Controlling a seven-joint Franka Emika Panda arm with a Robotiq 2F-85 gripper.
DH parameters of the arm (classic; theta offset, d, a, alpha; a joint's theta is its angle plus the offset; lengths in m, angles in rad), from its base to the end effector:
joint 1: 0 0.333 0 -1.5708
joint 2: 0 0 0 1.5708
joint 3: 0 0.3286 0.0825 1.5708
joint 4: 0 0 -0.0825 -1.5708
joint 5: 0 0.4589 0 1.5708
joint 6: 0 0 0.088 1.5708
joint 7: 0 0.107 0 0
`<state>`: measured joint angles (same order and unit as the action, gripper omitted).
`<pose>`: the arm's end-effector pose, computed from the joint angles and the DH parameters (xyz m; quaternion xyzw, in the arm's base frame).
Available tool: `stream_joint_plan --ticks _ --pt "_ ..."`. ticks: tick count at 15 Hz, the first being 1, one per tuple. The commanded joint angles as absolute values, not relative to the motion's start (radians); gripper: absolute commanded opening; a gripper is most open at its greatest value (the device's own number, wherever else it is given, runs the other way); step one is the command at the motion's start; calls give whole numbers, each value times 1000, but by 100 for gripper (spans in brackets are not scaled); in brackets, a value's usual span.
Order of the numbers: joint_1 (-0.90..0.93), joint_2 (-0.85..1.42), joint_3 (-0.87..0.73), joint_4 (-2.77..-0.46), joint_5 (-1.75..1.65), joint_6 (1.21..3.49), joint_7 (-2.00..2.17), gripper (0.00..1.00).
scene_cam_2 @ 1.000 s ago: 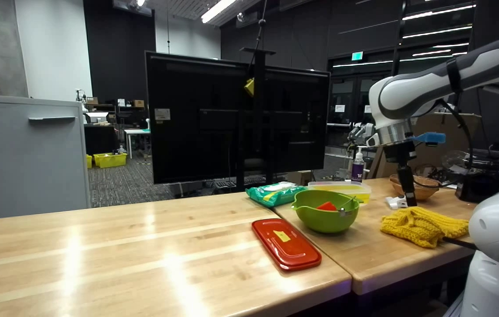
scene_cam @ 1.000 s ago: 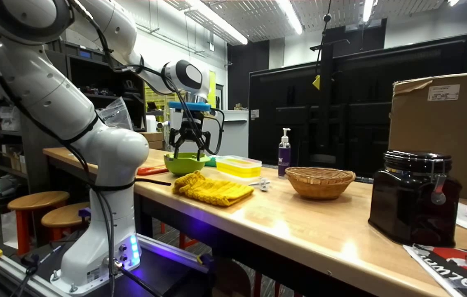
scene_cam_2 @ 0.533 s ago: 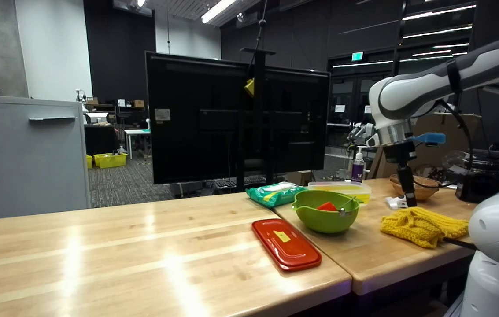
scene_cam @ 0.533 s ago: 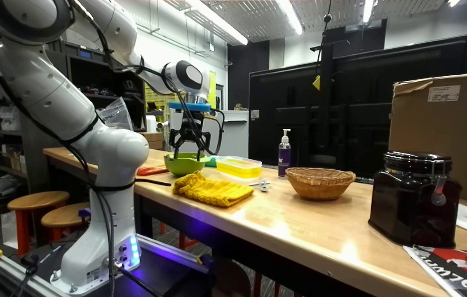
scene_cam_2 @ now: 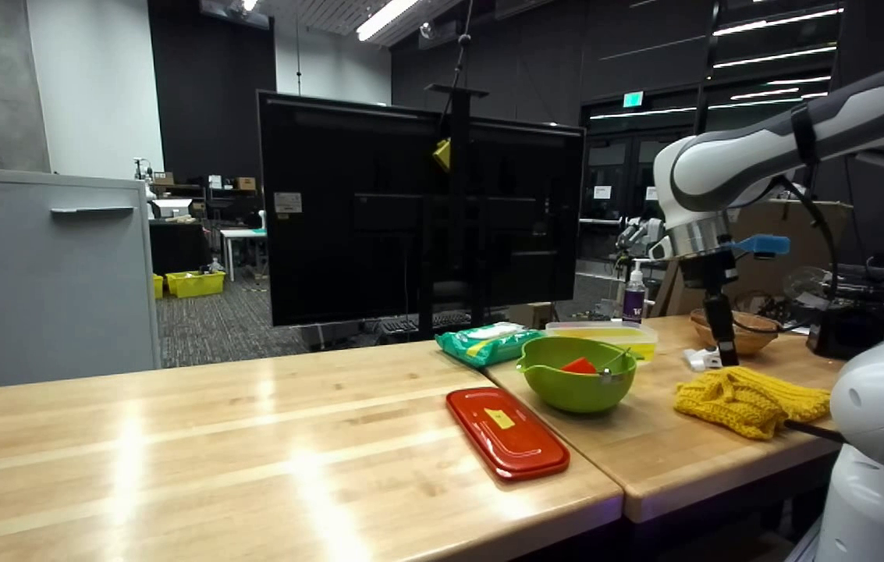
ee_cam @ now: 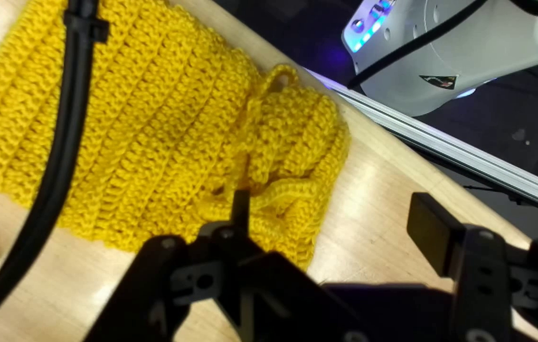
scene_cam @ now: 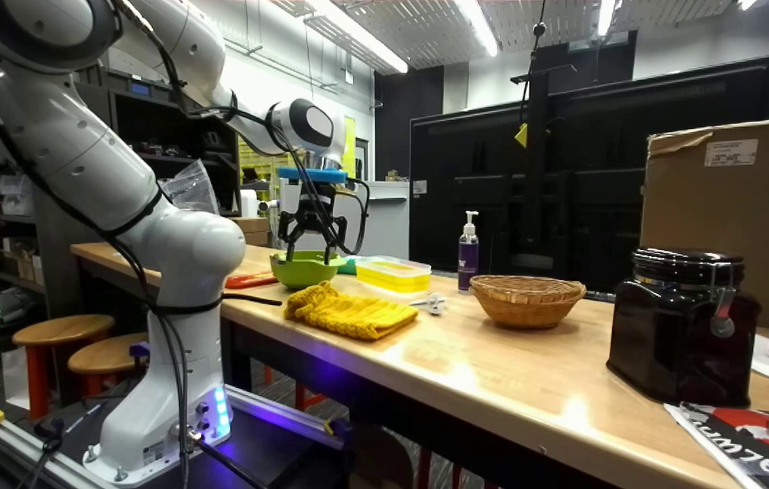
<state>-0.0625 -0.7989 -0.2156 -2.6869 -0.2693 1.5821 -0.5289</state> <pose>0.3211 -0.1132 0.4223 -0.9681 -0.1888 0.1645 0.0033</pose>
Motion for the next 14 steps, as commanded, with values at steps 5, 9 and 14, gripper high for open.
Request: stream_joint_plan --ticks 5,9,14 --pt "-29 -772 -161 -2686 -233 1631 -346 100" --pt "-12 -736 -87 -2698 -199 1709 -166 100" --pt "-36 -697 12 -2723 -253 1760 45 100"
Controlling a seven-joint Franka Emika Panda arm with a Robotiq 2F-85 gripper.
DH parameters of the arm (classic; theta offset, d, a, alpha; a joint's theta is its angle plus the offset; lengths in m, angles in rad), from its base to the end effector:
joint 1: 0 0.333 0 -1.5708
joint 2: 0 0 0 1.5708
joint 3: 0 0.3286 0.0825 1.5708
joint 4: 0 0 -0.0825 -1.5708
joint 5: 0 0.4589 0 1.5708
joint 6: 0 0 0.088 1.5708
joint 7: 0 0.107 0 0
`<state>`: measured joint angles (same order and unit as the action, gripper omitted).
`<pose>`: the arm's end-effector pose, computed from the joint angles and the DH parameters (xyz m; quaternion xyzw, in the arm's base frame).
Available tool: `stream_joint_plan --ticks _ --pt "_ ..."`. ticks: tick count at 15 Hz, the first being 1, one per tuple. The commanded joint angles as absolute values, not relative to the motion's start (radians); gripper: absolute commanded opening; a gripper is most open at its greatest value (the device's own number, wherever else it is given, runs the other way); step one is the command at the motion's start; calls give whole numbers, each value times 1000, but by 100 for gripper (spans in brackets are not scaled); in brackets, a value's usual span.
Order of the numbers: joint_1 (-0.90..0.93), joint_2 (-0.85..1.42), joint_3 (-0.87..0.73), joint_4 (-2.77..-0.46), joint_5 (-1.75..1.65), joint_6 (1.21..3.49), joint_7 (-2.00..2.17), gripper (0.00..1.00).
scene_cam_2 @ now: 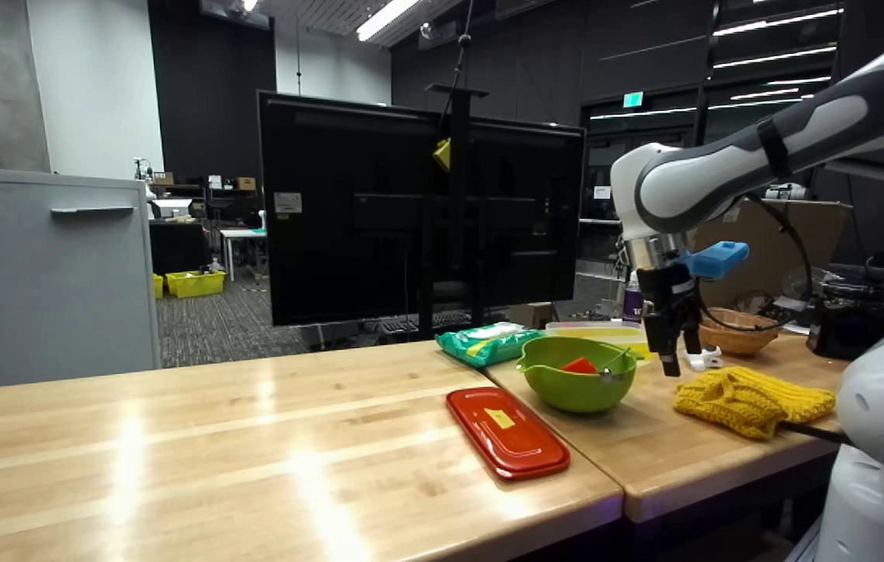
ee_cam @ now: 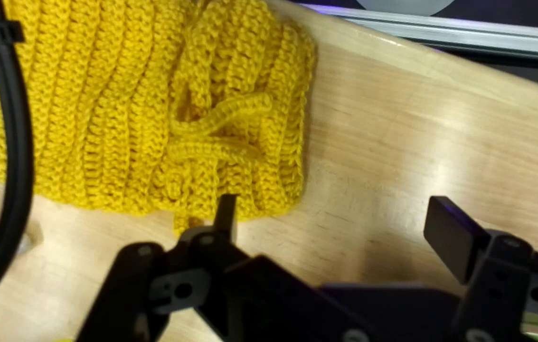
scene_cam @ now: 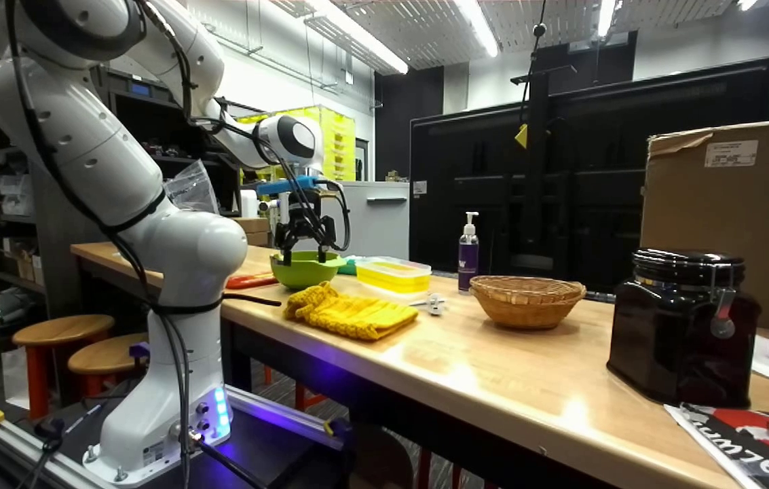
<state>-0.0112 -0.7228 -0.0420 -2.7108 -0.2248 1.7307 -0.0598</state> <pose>0.3550 -0.0375 0.3990 0.9865 0.0421 -0.1319 0.0872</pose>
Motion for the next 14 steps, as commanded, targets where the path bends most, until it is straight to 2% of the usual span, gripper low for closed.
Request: stream_joint_plan --ticks 1,14 --pt "-39 -691 23 -2728 -263 1768 75 100" --pt "-84 -581 29 -2771 -341 1878 254 100"
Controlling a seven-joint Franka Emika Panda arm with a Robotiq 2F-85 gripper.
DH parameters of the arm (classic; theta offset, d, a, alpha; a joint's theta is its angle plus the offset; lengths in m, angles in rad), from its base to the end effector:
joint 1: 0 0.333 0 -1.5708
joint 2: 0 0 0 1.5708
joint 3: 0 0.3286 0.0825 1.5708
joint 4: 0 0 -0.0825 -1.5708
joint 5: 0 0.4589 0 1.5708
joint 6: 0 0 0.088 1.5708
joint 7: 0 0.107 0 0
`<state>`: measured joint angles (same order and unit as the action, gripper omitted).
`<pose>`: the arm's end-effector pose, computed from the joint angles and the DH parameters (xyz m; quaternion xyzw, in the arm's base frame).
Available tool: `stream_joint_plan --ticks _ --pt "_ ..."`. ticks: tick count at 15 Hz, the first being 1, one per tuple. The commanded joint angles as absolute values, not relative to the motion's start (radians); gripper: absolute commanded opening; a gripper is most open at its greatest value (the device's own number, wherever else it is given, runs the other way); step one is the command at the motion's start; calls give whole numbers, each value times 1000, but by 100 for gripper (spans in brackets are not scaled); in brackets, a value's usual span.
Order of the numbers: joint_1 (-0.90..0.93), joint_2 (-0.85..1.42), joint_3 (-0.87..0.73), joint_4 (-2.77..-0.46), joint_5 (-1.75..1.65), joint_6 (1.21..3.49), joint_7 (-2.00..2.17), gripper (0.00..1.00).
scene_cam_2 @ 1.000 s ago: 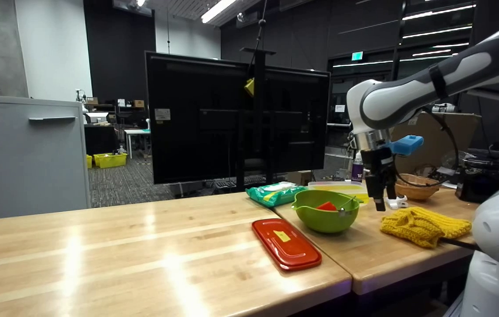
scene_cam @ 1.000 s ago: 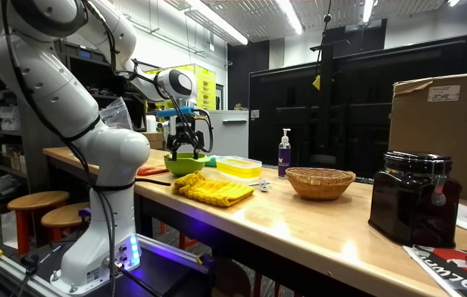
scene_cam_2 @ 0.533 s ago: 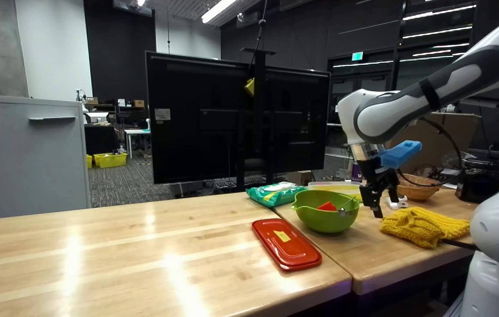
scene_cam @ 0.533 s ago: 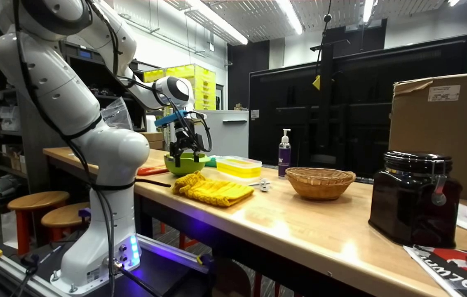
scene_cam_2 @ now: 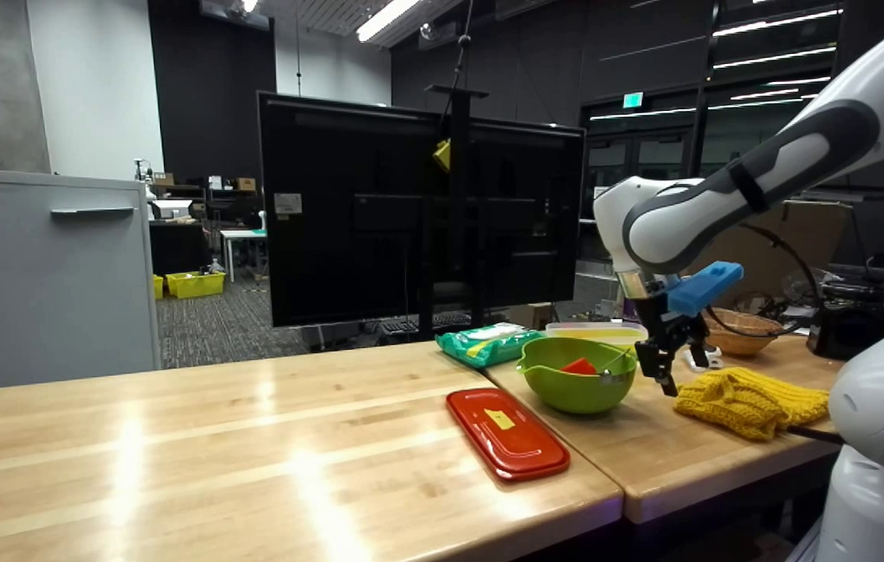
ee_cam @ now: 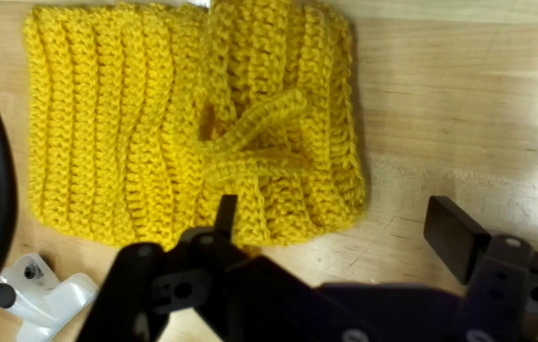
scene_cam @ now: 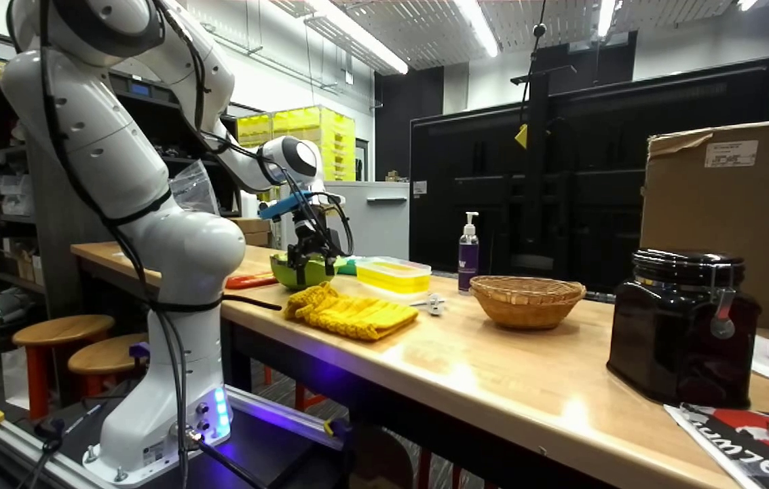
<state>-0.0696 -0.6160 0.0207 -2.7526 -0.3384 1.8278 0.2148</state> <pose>0.3610 -0.0458 0.3480 0.9732 -0.0639 -0.1386 0.1719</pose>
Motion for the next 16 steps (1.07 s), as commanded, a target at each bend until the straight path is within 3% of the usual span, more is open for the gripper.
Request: stream_joint_plan --ticks 1,16 --pt "-86 -572 31 -2779 -338 1890 268 100" --pt "-85 -552 30 -2774 -332 1871 288 100"
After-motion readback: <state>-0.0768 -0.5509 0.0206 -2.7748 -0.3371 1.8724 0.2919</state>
